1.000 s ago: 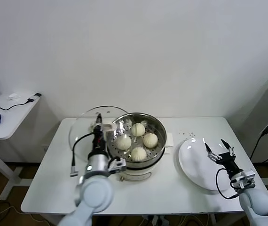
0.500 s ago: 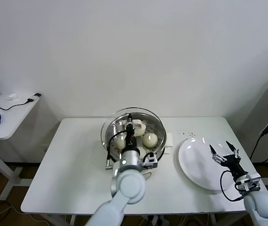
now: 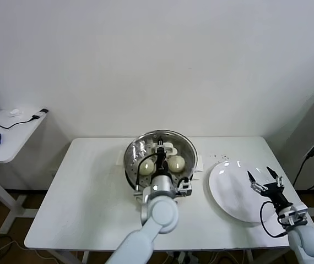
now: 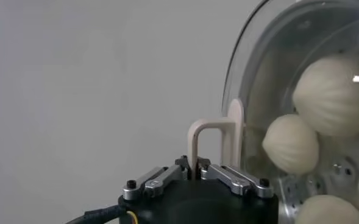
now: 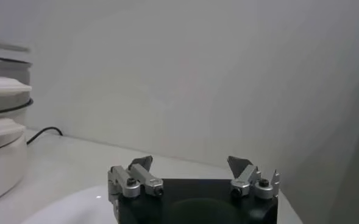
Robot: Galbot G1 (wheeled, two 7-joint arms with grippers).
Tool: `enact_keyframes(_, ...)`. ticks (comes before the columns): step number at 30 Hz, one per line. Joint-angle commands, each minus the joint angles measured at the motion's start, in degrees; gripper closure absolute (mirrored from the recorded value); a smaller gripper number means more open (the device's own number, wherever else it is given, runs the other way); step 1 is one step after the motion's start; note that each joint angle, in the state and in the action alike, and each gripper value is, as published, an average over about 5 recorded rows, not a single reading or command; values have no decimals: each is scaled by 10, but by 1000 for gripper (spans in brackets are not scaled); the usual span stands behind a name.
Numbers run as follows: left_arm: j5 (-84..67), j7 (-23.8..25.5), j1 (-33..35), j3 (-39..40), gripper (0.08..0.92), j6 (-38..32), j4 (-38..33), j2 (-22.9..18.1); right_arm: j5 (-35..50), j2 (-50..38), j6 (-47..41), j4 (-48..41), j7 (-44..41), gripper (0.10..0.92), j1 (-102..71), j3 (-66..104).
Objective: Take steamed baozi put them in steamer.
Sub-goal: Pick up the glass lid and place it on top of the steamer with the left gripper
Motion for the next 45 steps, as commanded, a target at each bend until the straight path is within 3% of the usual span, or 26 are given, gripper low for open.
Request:
enact_keyframes(1, -10, -4, -6, -13, 849, 13, 29, -11, 0, 0, 1, -2, -8, 203, -3, 5)
enact_keyframes(19, -30, -7, -8, -24, 849, 10, 30, -3, -1, 2, 5, -8, -12, 203, -2, 11)
enact_keyframes(32, -29, -42, -2, -18, 849, -3, 43, -2, -2, 5, 6, -11, -14, 203, -2, 14)
enact_keyframes(40, -7, -20, 9, -22, 849, -20, 30, 3, -2, 5, 7, -13, -15, 203, -2, 16)
enact_keyframes(45, -18, -7, 6, -13, 756, -8, -1, 15, -3, 5, 6, -15, -15, 203, -2, 16)
